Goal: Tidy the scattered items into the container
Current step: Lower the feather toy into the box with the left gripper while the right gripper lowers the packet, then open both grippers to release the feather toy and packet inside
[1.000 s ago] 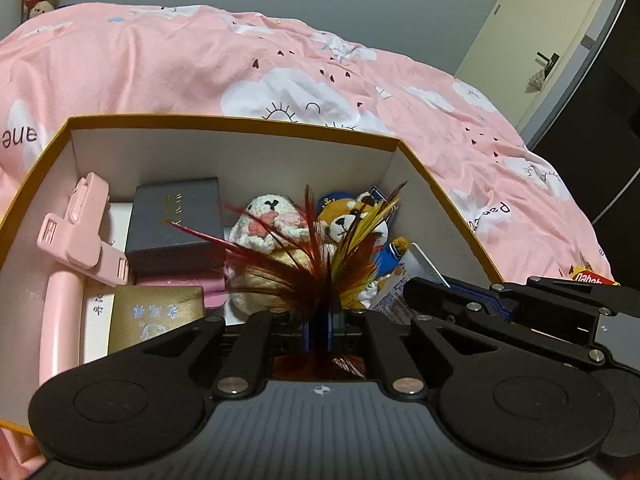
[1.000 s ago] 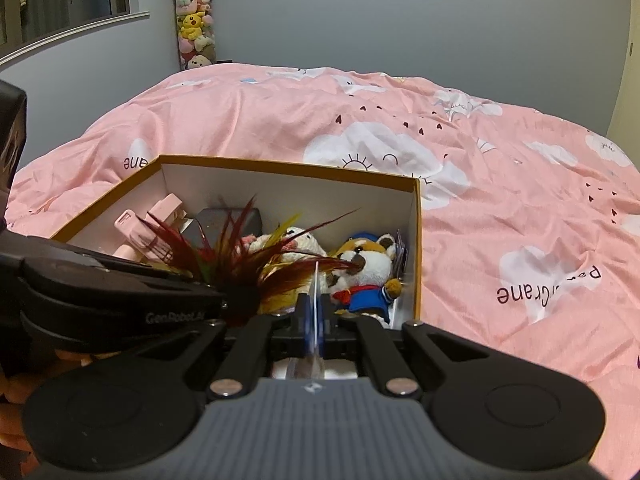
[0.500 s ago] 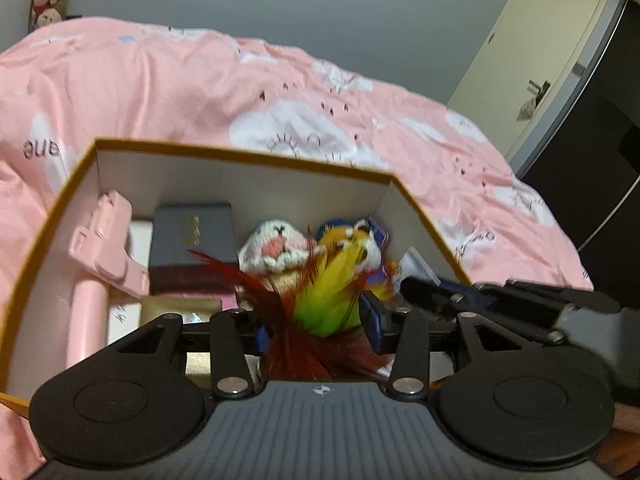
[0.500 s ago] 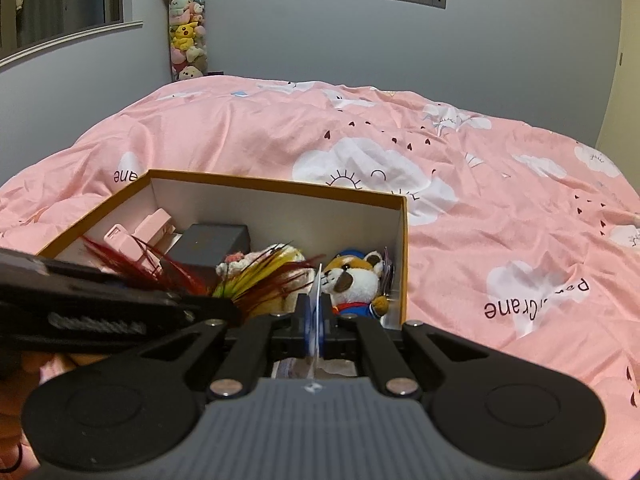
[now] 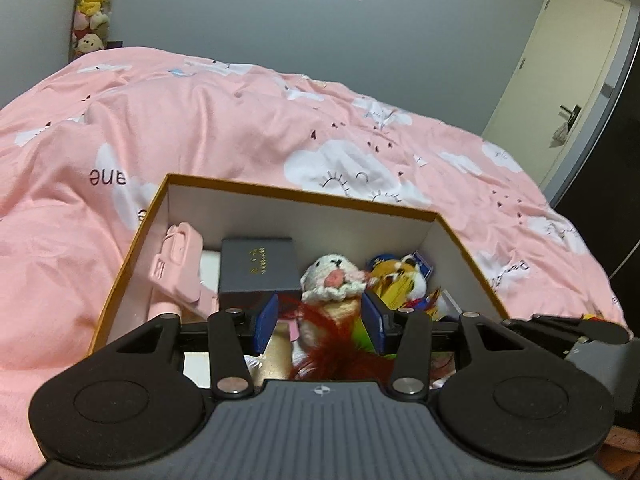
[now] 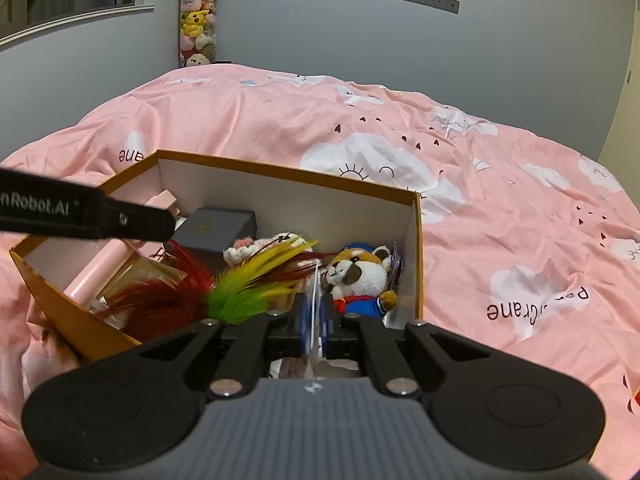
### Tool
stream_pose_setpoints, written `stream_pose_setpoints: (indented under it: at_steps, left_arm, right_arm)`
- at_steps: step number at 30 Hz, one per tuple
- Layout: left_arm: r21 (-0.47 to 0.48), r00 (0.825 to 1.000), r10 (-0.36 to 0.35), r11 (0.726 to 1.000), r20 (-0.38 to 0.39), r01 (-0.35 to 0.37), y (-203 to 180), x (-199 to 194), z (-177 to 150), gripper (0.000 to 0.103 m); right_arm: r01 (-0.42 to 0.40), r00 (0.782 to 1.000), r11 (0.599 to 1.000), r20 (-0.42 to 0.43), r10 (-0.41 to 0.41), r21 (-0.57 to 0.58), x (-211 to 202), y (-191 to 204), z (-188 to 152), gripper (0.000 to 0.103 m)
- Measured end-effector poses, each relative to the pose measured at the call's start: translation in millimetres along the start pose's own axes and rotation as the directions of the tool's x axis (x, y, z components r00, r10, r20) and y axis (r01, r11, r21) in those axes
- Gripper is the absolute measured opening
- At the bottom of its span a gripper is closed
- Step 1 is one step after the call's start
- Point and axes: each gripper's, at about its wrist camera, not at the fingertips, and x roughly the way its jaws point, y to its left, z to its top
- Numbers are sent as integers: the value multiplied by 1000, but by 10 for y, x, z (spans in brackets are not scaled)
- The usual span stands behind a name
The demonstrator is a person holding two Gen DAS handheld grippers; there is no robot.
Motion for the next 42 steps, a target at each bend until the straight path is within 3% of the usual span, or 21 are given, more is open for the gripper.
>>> stream_pose_setpoints:
  at_steps: [3,9,14,20,25,29,34,42]
  left_arm:
    - [-1,1000,18,1000,0,-18,-7,-34,-13,54]
    - [-2,998,57,998,16,-57,-13,-160,-40,60]
    - [-4,995,84,996,52,-84,-18,-302,-50,63]
    - [37,985,133,990,111,-137,-66,-470,-94,76]
    - [91,973,191,975,131,-204,-114,-534,-157,87]
    - [106,966,224,965,130,-238,-106,-524,-226,88]
    - [127,964,238,959,118,-252,-107,-461,-303,88]
    - [128,956,274,949,104,-286,-66,-342,-383,89]
  right_arm:
    - [1,1000,1000,5,-1,8,-43,-2,-3,9]
    - [-7,999,1000,37,6,9,-186,24,-8,33]
    - [-7,997,1000,78,6,16,-364,37,6,42]
    - [-15,994,999,110,9,52,-544,34,1,55]
    - [-12,990,995,138,-2,100,-652,75,-29,81]
    - [19,990,988,135,-40,152,-669,95,-49,84]
    - [-16,996,972,85,-4,234,-620,131,-92,84]
    - [69,991,987,100,-84,145,-506,336,-168,86]
